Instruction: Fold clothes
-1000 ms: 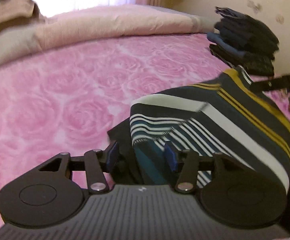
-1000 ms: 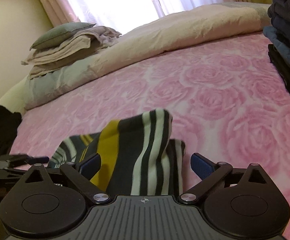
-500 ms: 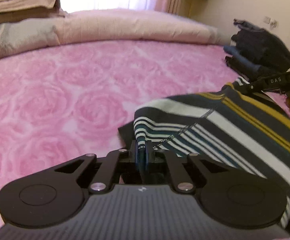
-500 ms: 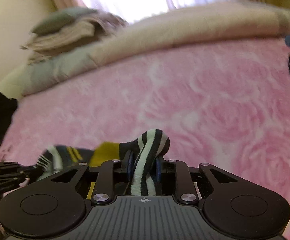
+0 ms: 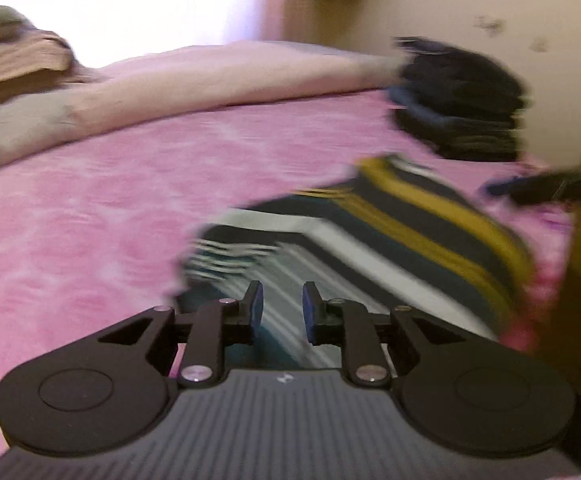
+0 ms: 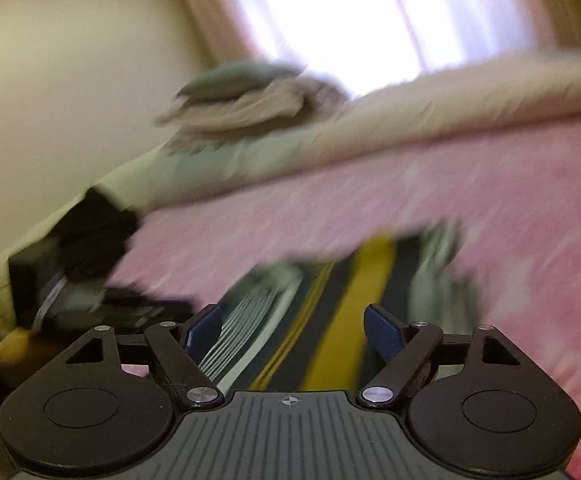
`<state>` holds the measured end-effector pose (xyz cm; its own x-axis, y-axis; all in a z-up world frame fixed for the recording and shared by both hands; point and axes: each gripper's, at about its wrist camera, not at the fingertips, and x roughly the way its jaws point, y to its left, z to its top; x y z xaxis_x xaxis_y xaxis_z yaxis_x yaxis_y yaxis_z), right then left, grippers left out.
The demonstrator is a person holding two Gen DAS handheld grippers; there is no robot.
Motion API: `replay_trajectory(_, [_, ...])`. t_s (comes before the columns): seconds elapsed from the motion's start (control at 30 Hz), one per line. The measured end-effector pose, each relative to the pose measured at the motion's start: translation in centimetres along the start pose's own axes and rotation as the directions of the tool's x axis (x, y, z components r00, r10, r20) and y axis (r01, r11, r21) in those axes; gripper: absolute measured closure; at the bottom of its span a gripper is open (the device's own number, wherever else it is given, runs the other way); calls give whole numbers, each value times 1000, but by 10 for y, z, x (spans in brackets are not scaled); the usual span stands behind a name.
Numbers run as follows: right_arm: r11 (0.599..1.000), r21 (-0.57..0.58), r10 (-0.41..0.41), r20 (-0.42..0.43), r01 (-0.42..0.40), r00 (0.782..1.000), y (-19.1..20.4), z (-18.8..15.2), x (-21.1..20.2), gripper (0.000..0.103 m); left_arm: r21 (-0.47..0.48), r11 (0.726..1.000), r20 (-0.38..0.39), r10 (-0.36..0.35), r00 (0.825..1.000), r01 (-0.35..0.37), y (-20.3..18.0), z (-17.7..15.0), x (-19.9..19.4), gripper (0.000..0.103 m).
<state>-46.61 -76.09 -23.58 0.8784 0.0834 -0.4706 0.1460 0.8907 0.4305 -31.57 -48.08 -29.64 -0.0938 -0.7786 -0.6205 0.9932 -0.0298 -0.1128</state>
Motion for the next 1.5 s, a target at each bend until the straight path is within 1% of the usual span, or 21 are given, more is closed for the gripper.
replay_trajectory(0.03, [1000,-7,-20,-23,20,1000,0,-12,3,21,10,1000,-30,-8,1000,8,-4,-5,6,84])
replay_trajectory(0.1, [993,-16,-117,-34,116,993,-12,-32,5,22,32,999,-96,-10,995,14,-12,-17,20,83])
replay_trajectory(0.17, [990,43,-132,-29,133,991,-31,-40,-1,22,42,999,-84,-8,996,11,-9,-27,25,80])
replay_trajectory(0.2, [988,67,-141,-28,142,990,-38,-43,-5,22,28,1000,-84,-6,996,8,-6,-28,25,80])
replay_trajectory(0.27, [983,7,-182,-44,183,982,-28,-43,-11,21,-1,1000,-92,5,996,-5,0,-26,23,80])
replay_trajectory(0.37, [971,-90,-230,-82,223,970,-18,-45,-16,21,13,999,-93,38,995,-36,-2,-28,19,80])
replay_trajectory(0.47, [958,-92,-282,-111,273,953,-21,-53,-24,18,43,995,-97,92,991,-89,-10,-29,10,80])
replay_trajectory(0.5, [943,-148,-312,-92,297,945,-12,-54,-28,18,65,992,-97,118,988,-112,-15,-28,4,83])
replay_trajectory(0.53, [927,-203,-336,-71,316,939,-2,-55,-31,18,92,989,-84,126,988,-118,-22,-28,-3,83])
replay_trajectory(0.63, [896,-364,-272,0,253,962,28,-60,-37,18,138,986,-48,96,994,-89,-38,-23,-13,81])
replay_trajectory(0.67, [903,-370,-231,5,217,973,33,-57,-35,18,146,986,-45,88,995,-80,-41,-21,-12,81])
replay_trajectory(0.73, [935,-324,-156,-9,145,988,35,-46,-20,18,164,984,-50,78,996,-69,-47,-20,-6,81])
replay_trajectory(0.8, [971,-220,-102,-36,92,994,29,-32,1,18,180,982,-61,72,996,-60,-52,-21,1,81])
replay_trajectory(0.87, [990,-125,-73,-72,64,995,15,-17,25,18,192,980,-78,67,995,-51,-54,-25,8,81])
replay_trajectory(0.93, [980,-134,-165,-137,147,977,5,-7,50,18,184,982,-94,65,993,-47,-51,-31,15,81])
replay_trajectory(1.0, [964,-146,-250,-197,223,948,-5,3,74,18,172,984,-96,60,994,-43,-48,-34,18,81])
replay_trajectory(1.07, [965,-122,-255,-205,234,945,-20,13,89,18,170,985,-90,57,994,-41,-47,-35,17,81])
replay_trajectory(1.23, [958,-136,-272,-158,252,949,-33,45,105,19,151,988,-77,56,995,-44,-46,-34,15,81])
replay_trajectory(1.4, [950,-128,-303,-147,285,942,-52,54,113,19,139,989,-68,64,996,-54,-46,-31,12,80])
replay_trajectory(1.43, [948,-127,-309,-141,292,941,-55,55,113,18,137,989,-66,66,996,-56,-46,-30,11,80])
replay_trajectory(1.5, [941,-131,-324,-76,312,943,-48,58,92,18,132,989,-62,69,996,-60,-47,-28,10,80])
